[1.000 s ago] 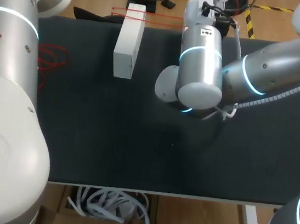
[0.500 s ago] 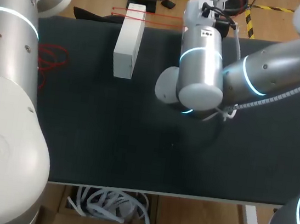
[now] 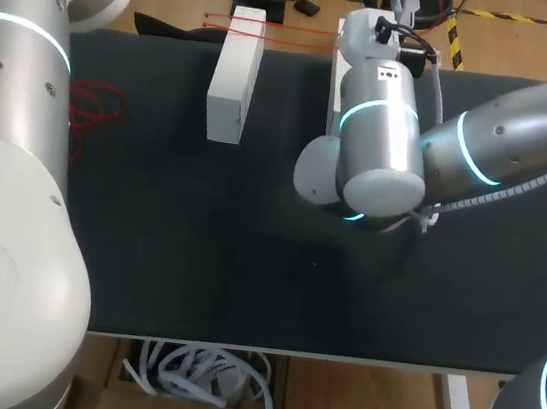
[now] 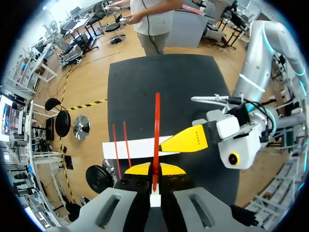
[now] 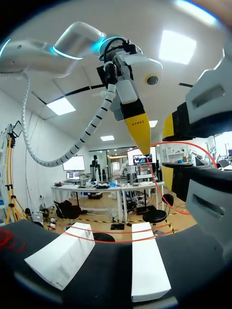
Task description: Grab the tape and strap the tape.
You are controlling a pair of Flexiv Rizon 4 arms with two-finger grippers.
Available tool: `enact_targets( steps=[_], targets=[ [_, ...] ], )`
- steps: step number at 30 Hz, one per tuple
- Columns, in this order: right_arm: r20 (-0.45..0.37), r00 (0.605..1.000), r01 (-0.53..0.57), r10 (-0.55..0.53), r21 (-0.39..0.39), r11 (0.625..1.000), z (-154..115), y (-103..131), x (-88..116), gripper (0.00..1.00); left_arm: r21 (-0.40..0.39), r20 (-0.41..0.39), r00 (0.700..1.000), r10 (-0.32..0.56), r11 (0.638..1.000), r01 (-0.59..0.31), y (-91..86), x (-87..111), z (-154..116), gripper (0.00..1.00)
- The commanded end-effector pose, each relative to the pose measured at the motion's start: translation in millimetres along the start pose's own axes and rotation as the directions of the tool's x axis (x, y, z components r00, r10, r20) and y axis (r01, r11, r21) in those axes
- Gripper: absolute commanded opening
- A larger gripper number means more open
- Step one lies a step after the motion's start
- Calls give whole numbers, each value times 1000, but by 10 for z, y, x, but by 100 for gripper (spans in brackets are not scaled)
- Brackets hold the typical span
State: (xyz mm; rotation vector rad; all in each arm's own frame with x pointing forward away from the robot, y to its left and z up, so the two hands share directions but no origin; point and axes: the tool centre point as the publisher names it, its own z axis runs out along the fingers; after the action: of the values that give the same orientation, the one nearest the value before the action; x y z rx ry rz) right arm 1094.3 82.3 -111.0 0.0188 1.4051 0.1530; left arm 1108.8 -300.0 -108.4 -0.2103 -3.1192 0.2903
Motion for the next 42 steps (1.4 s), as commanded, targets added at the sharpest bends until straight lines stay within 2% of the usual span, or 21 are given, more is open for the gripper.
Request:
enact_targets(
  steps=[1, 9, 13, 21, 25, 35, 42],
  targets=[
    [-65, 998, -8, 4, -60, 998, -137, -96, -83, 19, -5, -4, 1000, -1, 1000, 1, -7, -12, -14, 0],
    [-101, 995, -39, 26, -133, 990, -261, -162, -47, 18, -5, -4, 1000, -1, 1000, 1, -7, -12, -14, 0],
    [-136, 990, -55, 31, -180, 982, -385, -182, 27, 24, -5, -4, 1000, -1, 1000, 1, -7, -12, -14, 0],
    [-194, 980, -81, 36, -228, 970, -517, -367, 108, 16, -5, -4, 1000, -1, 1000, 1, -7, -12, -14, 0],
    [-215, 976, -80, 25, -249, 965, -591, -490, 129, 16, -5, -4, 1000, -1, 1000, 1, -7, -12, -14, 0],
    [-228, 974, -51, 0, -219, 974, -602, -967, 145, 17, -5, -4, 1000, -1, 1000, 1, -7, -12, -14, 0],
    [-210, 977, -9, -25, -156, 988, -423, -1330, 193, 15, -5, -4, 1000, -1, 1000, 1, -7, -12, -14, 0]
  ],
)
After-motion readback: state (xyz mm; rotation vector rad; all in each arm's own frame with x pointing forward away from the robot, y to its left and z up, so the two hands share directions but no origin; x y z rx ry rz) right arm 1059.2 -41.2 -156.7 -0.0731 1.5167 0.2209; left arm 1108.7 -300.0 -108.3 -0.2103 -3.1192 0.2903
